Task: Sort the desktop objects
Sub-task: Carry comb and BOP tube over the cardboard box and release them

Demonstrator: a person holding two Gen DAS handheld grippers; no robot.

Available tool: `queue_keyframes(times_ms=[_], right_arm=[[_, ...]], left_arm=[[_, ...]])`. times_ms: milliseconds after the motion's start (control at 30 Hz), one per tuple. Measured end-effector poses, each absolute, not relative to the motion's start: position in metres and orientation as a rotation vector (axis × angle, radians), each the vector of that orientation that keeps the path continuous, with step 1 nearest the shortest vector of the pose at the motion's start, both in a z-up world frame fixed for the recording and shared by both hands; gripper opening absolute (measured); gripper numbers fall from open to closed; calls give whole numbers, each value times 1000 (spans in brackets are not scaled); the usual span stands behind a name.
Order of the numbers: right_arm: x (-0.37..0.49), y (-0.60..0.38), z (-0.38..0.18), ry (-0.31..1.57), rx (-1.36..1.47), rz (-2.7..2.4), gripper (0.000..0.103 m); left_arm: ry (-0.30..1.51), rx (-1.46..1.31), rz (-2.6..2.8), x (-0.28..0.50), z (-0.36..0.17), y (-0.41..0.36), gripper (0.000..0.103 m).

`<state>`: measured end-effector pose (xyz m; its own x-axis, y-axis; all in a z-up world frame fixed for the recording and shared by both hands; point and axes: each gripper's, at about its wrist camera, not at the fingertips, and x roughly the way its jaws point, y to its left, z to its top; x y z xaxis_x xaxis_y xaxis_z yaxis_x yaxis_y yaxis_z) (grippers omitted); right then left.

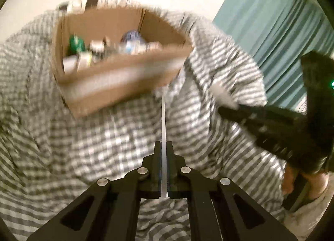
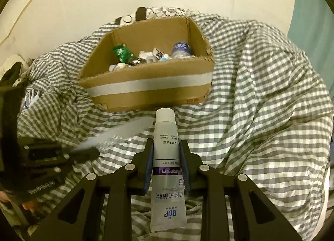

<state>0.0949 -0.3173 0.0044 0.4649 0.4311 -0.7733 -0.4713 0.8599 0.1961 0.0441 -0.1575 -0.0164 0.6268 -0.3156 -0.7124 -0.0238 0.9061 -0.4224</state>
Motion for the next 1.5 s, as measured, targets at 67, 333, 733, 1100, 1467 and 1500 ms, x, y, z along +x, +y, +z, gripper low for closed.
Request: queue_keyframes(times_ms=[67,333,733,1100,1467,1500], right_arm=[[95,-315,15,916,-56,557,23],[118,-291,80,787,-89,579,23],[208,-233,94,705,-47,613,24],[280,-215,37,757,8,595,50],[227,-249,81,636,-24,478,90],[218,-256,88,613,-9,464,95]], left_arm=[[822,-387,-163,43,6,-151,2],[652,-321,-75,65,72,-105,2],[623,-291,22,143,59,-54,2],[662,-316,71,200,5,-36,12],[590,-339,185,156,37,-22,84],[564,-330,199,145,47,-25,87]])
